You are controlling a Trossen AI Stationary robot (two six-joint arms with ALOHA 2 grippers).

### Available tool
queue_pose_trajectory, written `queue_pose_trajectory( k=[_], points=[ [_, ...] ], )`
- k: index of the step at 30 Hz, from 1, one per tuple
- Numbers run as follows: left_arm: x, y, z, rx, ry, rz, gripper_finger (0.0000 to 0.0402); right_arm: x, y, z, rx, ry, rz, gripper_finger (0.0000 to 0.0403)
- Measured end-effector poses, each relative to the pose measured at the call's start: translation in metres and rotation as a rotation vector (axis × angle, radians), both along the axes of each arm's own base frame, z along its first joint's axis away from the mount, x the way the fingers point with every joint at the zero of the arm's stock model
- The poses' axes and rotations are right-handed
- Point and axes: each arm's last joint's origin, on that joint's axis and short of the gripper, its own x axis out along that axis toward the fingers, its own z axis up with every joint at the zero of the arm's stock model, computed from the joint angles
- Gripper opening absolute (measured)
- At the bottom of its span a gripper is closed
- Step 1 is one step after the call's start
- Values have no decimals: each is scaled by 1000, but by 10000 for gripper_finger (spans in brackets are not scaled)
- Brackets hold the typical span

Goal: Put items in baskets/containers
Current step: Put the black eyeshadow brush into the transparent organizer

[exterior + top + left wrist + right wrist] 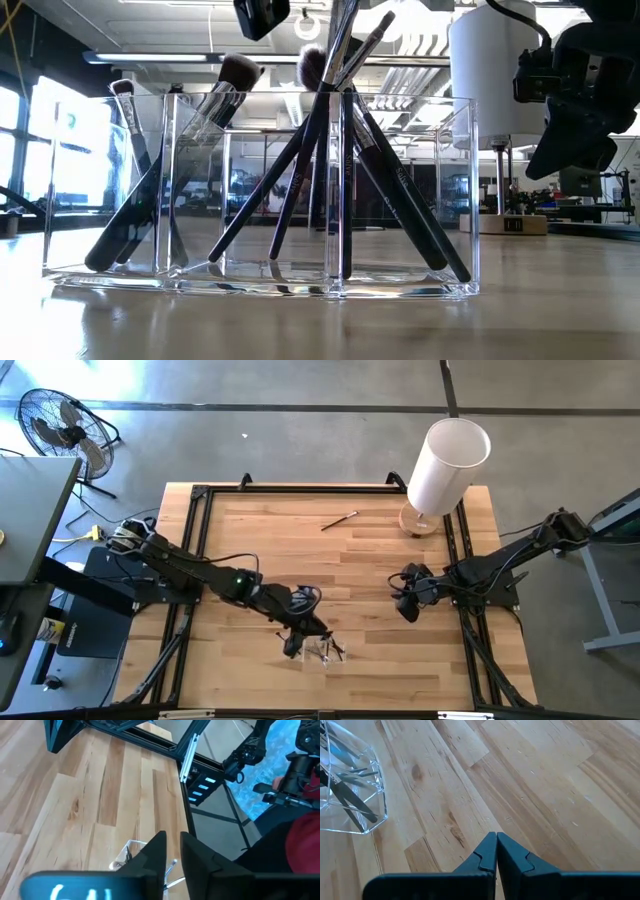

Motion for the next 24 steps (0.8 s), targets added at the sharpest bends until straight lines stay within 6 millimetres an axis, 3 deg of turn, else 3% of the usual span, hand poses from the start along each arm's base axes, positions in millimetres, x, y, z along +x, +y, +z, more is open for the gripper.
queue_pose_trajectory(
  k=[7,13,17,24],
  points=[
    [2,7,-1,12,9,10,96,0,0,0,0,0,0,7],
    [6,33,4,10,6,61,98,0,0,0,1,-1,0,7],
    [-2,60,13,13,53,102,82,2,0,2,-4,-28,-13,7],
    [-14,109,-8,42,334,231,9,7,-1,7,-34,-121,-72,7]
  ],
)
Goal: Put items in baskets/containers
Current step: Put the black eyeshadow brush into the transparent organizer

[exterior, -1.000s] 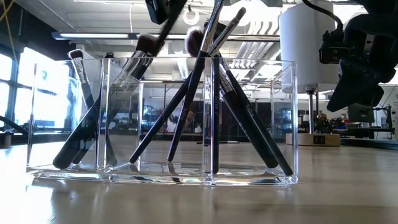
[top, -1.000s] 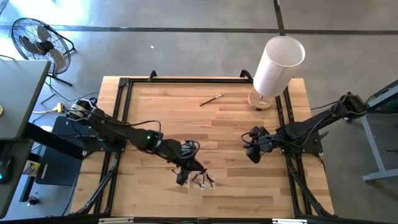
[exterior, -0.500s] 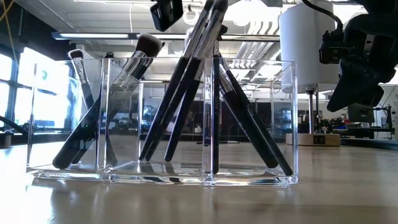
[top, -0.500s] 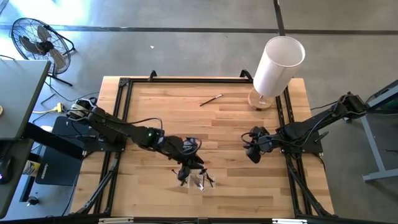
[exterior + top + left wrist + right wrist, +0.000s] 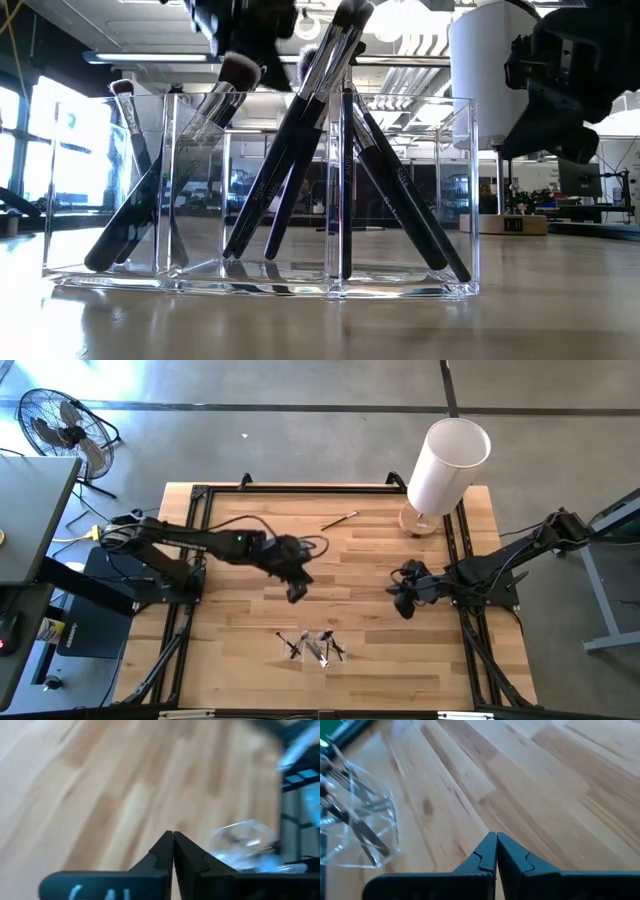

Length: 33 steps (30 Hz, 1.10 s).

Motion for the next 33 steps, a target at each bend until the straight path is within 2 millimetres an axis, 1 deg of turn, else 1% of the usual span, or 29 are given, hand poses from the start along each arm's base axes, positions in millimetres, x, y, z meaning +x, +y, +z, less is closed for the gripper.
queue_pose_trajectory(
  k=[5,7,9,12,14,15,17,19,21,24,29,33],
  points=[
    [-11,25,-10,30,148,42,5,4,1,6,13,-73,-1,6],
    [-12,32,-14,49,160,26,2,6,2,8,17,-106,5,3],
    [-15,41,-22,43,162,-4,2,9,3,10,15,-123,-1,2],
    [-32,55,-35,12,184,-15,1,17,4,14,-12,-124,-62,1],
    [-41,65,-45,-9,147,-7,1,27,5,17,-34,-116,-91,1],
    [-48,70,-53,-28,157,-3,1,34,6,19,-40,-106,-102,1],
    [-59,78,-65,-67,150,0,1,49,5,20,-48,-83,-121,1],
    [-70,86,-69,-86,116,-3,1,69,4,22,-55,-56,-139,1],
    [-81,92,-73,-105,112,-12,1,93,1,25,-63,-26,-127,1],
    [-89,101,-76,-112,97,-60,0,133,-9,29,-79,37,-125,1],
    [-100,113,-78,-115,80,-131,0,193,-39,35,-99,178,-198,0],
    [-110,120,-81,-111,122,-144,0,229,-70,39,-52,232,-357,0]
  ],
)
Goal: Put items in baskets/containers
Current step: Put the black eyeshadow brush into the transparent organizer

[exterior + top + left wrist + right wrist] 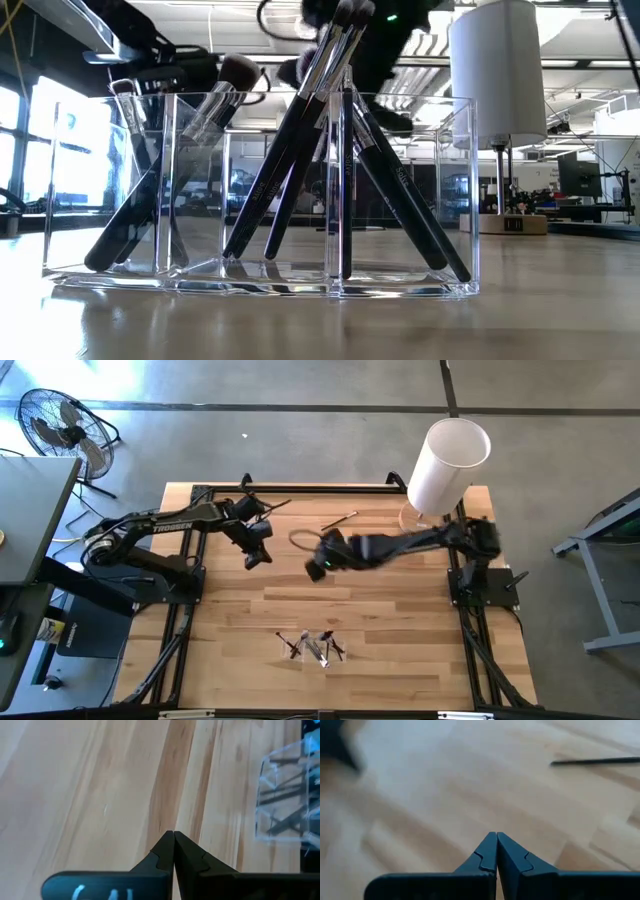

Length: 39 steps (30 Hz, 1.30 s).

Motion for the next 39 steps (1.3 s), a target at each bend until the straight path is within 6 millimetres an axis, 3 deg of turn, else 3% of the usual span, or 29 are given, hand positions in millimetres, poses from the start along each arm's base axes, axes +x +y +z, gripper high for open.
queue_pose_trajectory(
  k=[6,13,19,27,33,39],
  points=[
    [-19,8,0,-24,18,-45,0,24,-63,4,72,-36,-398,1],
    [-30,14,8,-30,-80,-70,0,11,-123,-15,229,-104,-812,28],
    [-33,14,13,-29,-131,-81,0,-11,-148,-38,329,-131,-1047,81],
    [-34,12,17,-55,-172,-101,0,-28,-179,-50,370,-165,-1138,136],
    [-34,12,17,-65,-177,-105,0,-39,-199,-52,417,-163,-1181,144],
    [-34,12,17,-66,-178,-106,0,-48,-207,-59,508,-106,-1209,131]
  ],
)
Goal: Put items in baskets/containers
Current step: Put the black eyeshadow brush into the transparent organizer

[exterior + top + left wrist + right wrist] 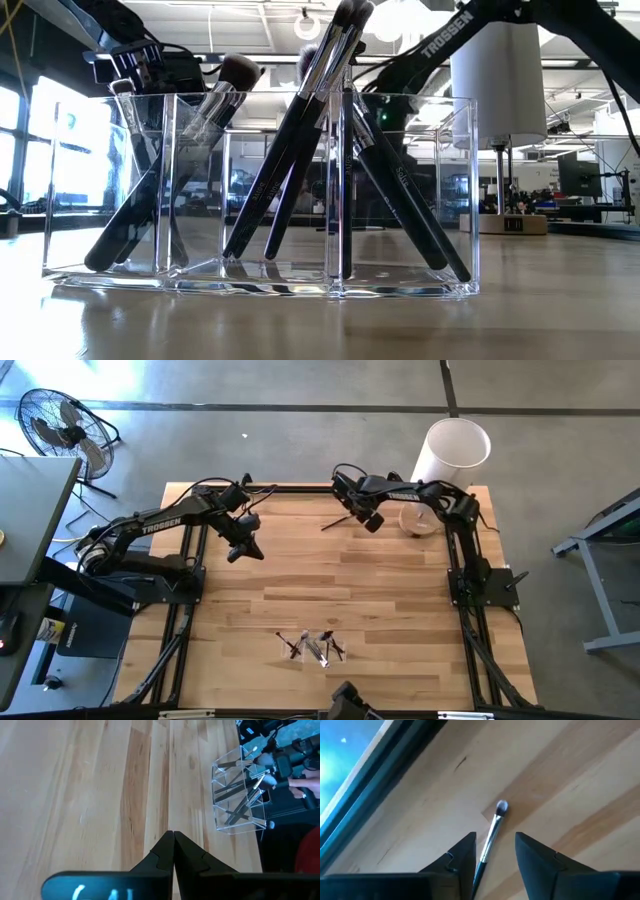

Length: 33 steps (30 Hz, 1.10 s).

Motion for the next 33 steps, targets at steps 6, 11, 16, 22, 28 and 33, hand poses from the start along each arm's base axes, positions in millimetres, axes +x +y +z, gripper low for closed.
queue_pose_trajectory(
  k=[6,11,16,22,28,33],
  points=[
    [0,0,0,-1,-1,-1,0,5,-1,-16,59,-18,17,115],
    [0,0,0,0,-2,-1,0,9,-2,-21,87,-63,82,100],
    [0,0,0,-1,-2,-1,0,7,-1,-21,139,-41,231,67],
    [0,0,0,-1,-2,-1,0,7,10,-22,176,25,619,9],
    [0,0,0,0,-1,0,0,17,42,-24,175,102,1081,14],
    [0,0,0,2,2,1,0,22,73,-25,198,214,1275,5]
  ],
)
